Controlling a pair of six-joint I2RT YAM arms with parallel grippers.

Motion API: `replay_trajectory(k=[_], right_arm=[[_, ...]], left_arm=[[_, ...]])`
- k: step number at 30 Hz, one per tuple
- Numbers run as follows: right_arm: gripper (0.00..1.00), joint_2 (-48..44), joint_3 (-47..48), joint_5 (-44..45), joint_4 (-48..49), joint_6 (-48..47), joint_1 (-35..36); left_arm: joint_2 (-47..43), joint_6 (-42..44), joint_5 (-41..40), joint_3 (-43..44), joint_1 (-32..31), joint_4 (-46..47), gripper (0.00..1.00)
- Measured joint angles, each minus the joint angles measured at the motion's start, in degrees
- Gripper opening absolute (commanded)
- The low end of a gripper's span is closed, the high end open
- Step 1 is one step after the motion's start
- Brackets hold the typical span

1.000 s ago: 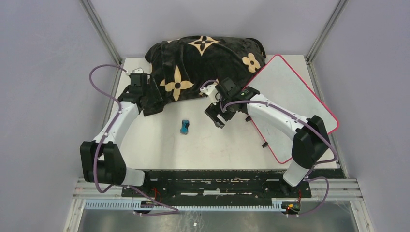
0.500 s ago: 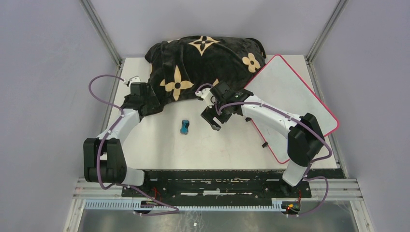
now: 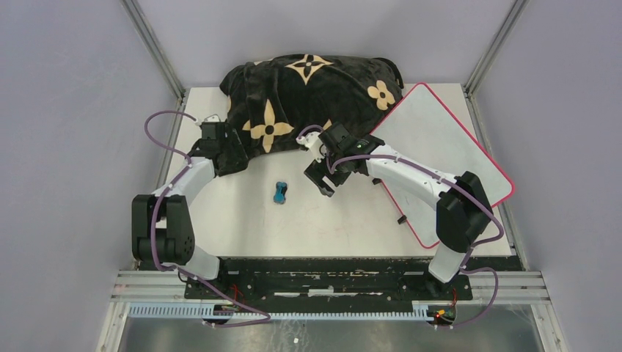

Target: Erase the whiteboard

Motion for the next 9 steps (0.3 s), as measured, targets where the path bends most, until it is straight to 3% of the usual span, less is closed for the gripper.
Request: replay_trajectory(k=[3, 9], right_arm=[[0.85, 0.0, 0.0, 0.0, 0.4, 0.3, 0.0], [0.87, 0.0, -0.4, 0.0, 0.8, 0.4, 0.0]], left_arm=[[-0.3, 0.0, 1.5, 0.0, 0.0, 0.0, 0.81], [-0.3, 0.0, 3.4, 0.0, 0.0, 0.0, 0.81]])
